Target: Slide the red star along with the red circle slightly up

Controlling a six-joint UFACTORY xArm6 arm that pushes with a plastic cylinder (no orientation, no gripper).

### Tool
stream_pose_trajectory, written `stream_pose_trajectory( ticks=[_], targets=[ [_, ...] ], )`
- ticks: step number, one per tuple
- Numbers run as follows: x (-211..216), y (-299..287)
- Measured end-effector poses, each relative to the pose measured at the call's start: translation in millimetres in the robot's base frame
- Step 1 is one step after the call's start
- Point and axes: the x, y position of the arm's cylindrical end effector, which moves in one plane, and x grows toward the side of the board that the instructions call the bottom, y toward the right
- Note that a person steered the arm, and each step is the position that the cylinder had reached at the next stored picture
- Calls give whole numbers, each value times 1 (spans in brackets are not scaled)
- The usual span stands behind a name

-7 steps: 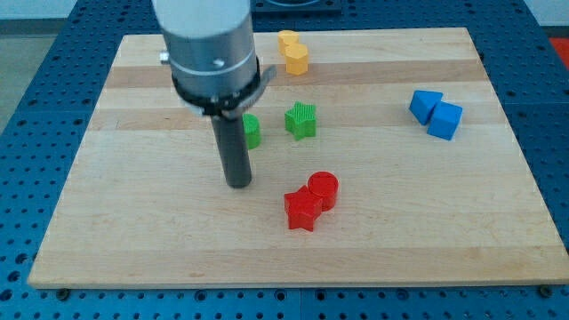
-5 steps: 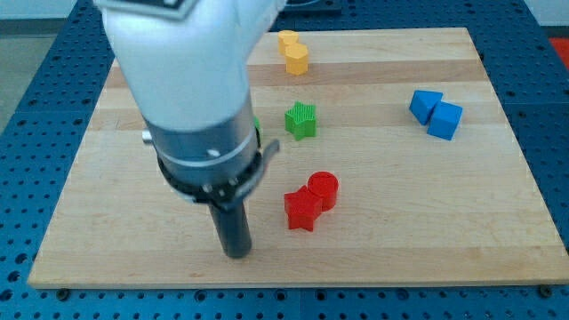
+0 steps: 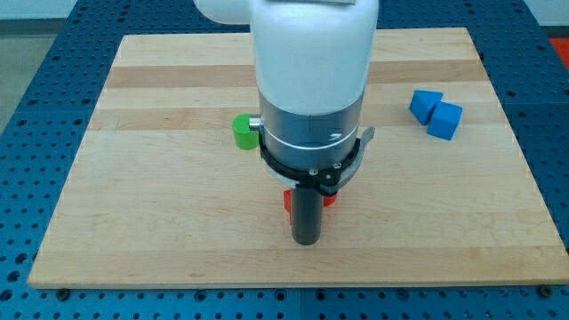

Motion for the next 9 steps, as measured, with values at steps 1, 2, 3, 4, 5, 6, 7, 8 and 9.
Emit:
stream_pose_trajectory(
  ticks=[1,2,3,4,5,6,7,8,9],
  targets=[
    [-7,0],
    [-18,0],
    [-20,-7],
    [-23,-12],
    [-39,-12],
    [-55,-12],
    [-56,-14],
    [-54,-17],
    [-49,-12]
  ],
)
